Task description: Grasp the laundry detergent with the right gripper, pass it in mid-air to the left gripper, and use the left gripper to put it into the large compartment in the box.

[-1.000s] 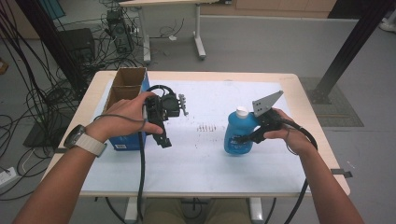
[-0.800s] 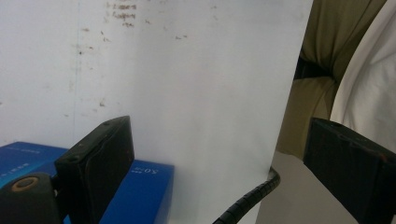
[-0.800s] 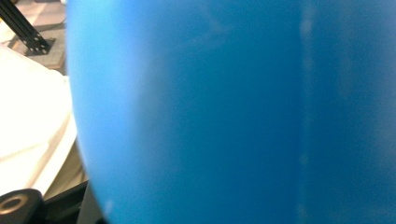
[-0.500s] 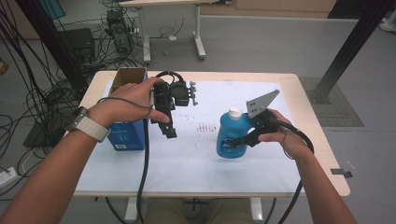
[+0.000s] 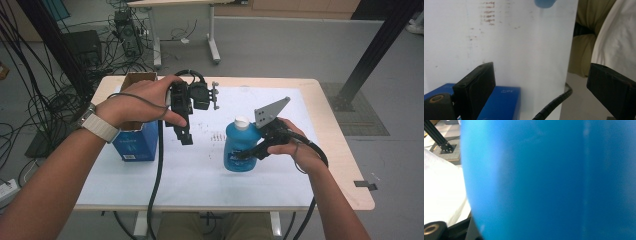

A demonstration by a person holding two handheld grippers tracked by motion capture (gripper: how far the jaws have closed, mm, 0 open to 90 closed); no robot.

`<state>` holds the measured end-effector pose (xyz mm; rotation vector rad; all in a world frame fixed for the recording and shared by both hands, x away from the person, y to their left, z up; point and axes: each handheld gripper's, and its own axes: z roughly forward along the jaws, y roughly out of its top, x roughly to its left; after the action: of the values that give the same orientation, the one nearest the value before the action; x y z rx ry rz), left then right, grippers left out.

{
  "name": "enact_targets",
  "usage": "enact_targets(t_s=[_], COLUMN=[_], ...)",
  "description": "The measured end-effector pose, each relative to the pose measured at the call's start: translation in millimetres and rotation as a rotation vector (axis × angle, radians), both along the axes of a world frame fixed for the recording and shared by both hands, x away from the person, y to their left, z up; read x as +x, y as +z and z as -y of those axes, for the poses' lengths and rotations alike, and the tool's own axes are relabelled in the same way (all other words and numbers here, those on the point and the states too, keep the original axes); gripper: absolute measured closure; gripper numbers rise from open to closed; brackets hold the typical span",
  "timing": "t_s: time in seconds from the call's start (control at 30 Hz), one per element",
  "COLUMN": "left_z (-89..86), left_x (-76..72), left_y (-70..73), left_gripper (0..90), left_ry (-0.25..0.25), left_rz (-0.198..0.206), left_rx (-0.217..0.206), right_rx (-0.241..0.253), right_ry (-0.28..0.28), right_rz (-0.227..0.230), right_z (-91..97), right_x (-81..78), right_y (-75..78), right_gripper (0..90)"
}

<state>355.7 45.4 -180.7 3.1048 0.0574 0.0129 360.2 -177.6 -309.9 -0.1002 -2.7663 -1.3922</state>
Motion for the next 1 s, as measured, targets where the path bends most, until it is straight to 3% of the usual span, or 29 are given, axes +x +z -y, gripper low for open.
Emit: enact_targets(t_s=[0.43,1.0], left_z=[15.9,31.0], left_x=[-4.8,-4.1], left_y=[12.9,23.6], left_gripper=[8.9,8.2], left_ry=[-0.034,-0.042], left_rz=[-0.001,-0.008], left_rx=[0.010,0.015], right_rx=[-0.014,-0.024], right_ry=[0.027,0.048], right_rz=[0.009,0.002], right_z=[-25.7,-46.3], right_x=[-3.9,1.2], right_y=[7.6,12.5], right_gripper=[43.6,43.7])
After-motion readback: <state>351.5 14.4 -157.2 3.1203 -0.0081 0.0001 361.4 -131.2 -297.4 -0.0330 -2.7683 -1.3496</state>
